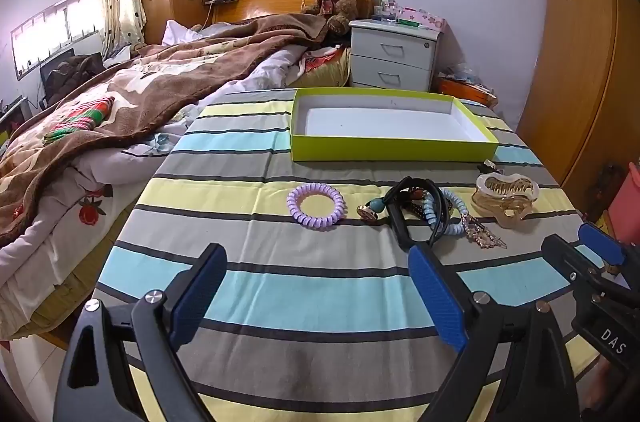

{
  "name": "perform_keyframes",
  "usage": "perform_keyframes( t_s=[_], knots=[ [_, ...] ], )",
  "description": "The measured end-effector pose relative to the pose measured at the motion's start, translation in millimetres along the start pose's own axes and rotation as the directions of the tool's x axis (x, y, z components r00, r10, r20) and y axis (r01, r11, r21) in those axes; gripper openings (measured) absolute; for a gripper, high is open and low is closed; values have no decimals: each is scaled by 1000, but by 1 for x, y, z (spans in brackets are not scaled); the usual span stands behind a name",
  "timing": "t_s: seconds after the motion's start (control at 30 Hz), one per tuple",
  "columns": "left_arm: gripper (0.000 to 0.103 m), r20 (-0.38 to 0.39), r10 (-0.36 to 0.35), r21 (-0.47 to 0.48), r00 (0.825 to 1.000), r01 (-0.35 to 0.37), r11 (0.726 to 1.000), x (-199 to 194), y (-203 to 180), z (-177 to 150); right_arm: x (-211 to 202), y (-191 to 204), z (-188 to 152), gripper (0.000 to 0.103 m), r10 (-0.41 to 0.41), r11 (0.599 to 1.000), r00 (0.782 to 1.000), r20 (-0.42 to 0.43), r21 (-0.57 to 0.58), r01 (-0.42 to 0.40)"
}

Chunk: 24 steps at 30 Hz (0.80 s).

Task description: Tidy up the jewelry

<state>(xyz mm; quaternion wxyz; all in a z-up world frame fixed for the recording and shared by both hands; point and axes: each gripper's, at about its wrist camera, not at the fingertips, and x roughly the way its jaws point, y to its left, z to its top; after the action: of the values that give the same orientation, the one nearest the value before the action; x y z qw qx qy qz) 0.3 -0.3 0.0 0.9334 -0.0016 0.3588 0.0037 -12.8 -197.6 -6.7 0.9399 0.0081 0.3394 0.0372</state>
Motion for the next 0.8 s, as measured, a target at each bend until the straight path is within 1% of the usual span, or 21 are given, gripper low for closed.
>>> perform_keyframes(
  t_s=[0.13, 0.23, 0.4, 0.63, 0.7, 0.8],
  knots=[
    [93, -12, -6, -3, 1000, 6, 1000, 2, 0, 1, 2, 1, 1, 71, -3, 1000, 1000, 0, 3, 3],
    [93, -22, -14, -7, 1000, 14, 1000, 5, 0, 2, -1, -1, 0, 71, 3, 1000, 1000, 17, 5, -3],
    [92, -10, -17, -5, 1000, 17, 1000, 5, 0, -2, -2, -2, -1, 71, -6, 1000, 1000, 27, 13, 6],
    [92, -12, -17, -19, 1000, 17, 1000, 4, 2, -5, -1, -5, -2, 71, 2, 1000, 1000, 26, 19, -3],
    [92, -20, -17, -18, 1000, 17, 1000, 6, 0, 0, -1, -5, -2, 71, 5, 1000, 1000, 28, 17, -5],
    [92, -17, -16, -17, 1000, 16, 1000, 4, 0, 0, -2, -3, -3, 71, 4, 1000, 1000, 31, 10, -5]
  ],
)
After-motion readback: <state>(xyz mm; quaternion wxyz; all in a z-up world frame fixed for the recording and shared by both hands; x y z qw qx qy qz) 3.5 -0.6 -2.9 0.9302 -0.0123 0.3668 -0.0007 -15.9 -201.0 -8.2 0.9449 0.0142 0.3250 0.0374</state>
